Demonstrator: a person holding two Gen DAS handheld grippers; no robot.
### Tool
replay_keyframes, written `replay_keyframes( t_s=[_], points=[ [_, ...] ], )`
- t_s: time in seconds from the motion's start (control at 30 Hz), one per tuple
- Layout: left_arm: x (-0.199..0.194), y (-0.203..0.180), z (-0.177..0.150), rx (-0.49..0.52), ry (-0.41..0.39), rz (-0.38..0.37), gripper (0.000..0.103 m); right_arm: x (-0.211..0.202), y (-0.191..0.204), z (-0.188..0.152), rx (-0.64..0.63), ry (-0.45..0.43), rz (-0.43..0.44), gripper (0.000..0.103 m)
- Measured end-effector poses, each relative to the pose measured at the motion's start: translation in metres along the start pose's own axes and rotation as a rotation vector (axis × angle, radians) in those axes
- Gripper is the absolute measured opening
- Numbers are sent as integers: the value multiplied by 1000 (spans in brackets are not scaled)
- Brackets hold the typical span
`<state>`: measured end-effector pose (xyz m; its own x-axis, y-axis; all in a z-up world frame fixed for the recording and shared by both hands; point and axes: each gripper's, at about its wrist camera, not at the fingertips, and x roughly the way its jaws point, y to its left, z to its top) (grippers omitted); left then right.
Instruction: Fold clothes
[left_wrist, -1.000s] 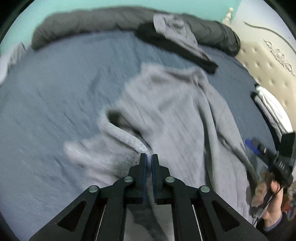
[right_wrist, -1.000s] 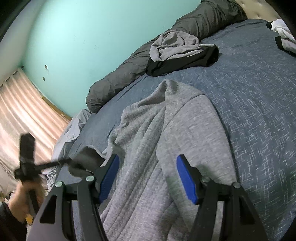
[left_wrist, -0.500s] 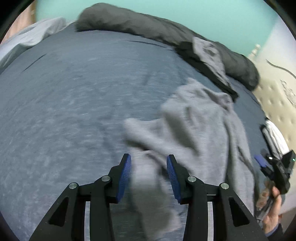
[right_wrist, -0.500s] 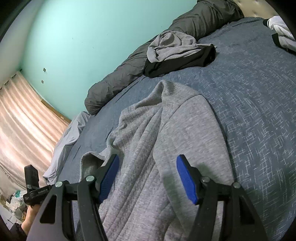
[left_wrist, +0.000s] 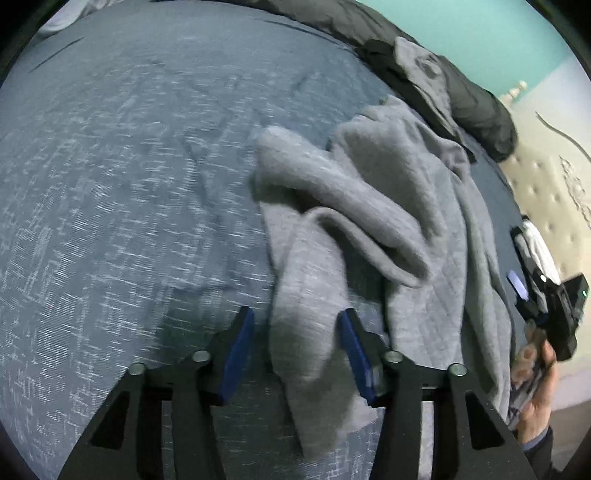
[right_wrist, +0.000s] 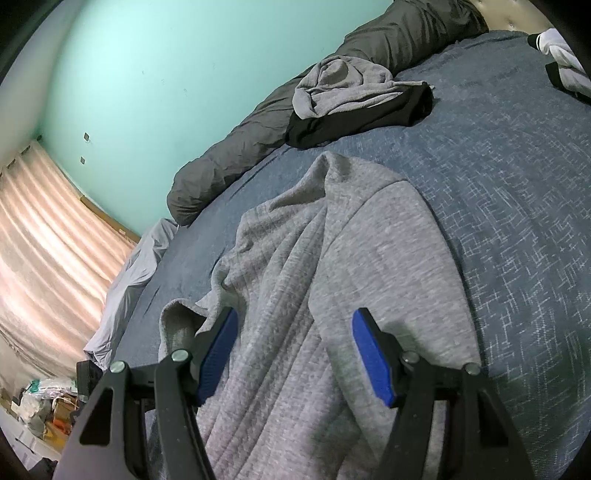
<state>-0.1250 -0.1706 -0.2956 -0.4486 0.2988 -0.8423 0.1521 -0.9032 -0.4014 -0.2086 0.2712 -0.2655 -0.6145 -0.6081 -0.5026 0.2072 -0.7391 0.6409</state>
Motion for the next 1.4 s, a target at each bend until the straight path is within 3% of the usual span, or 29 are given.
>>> replay_keyframes(
  t_s=[0.03, 0.1, 0.27, 0.57, 0.67, 1.1, 1.23, 1.3, 1.4],
  points=[
    [1, -5, -1, 25, 7, 1, 25, 1, 1, -1, -2, 2, -1, 65],
    [-3, -12, -6, 72, 13, 20, 15, 1, 0, -1, -3, 5, -2, 65],
    [-18, -28, 1, 147, -11, 82, 11, 2, -1, -2, 5, 8, -1, 65],
    [-96, -32, 48, 301, -152, 489, 10, -2, -2, 0, 16, -2, 4, 65],
    [-91, -31, 47, 344, -110, 510, 10, -2, -1, 0, 10, -2, 5, 65],
    [-6, -45, -19, 381, 66, 341, 15, 2, -3, -2, 23, 5, -4, 65],
    [-31, -33, -11, 263, -11, 242, 31, 4, 0, -2, 12, 8, -3, 65],
    [-47, -25, -6, 195, -61, 188, 50, 3, -1, -2, 12, 6, -2, 65],
    [-74, -7, 2, 101, -152, 170, 50, 1, -3, 0, 19, -1, -6, 65]
  ],
)
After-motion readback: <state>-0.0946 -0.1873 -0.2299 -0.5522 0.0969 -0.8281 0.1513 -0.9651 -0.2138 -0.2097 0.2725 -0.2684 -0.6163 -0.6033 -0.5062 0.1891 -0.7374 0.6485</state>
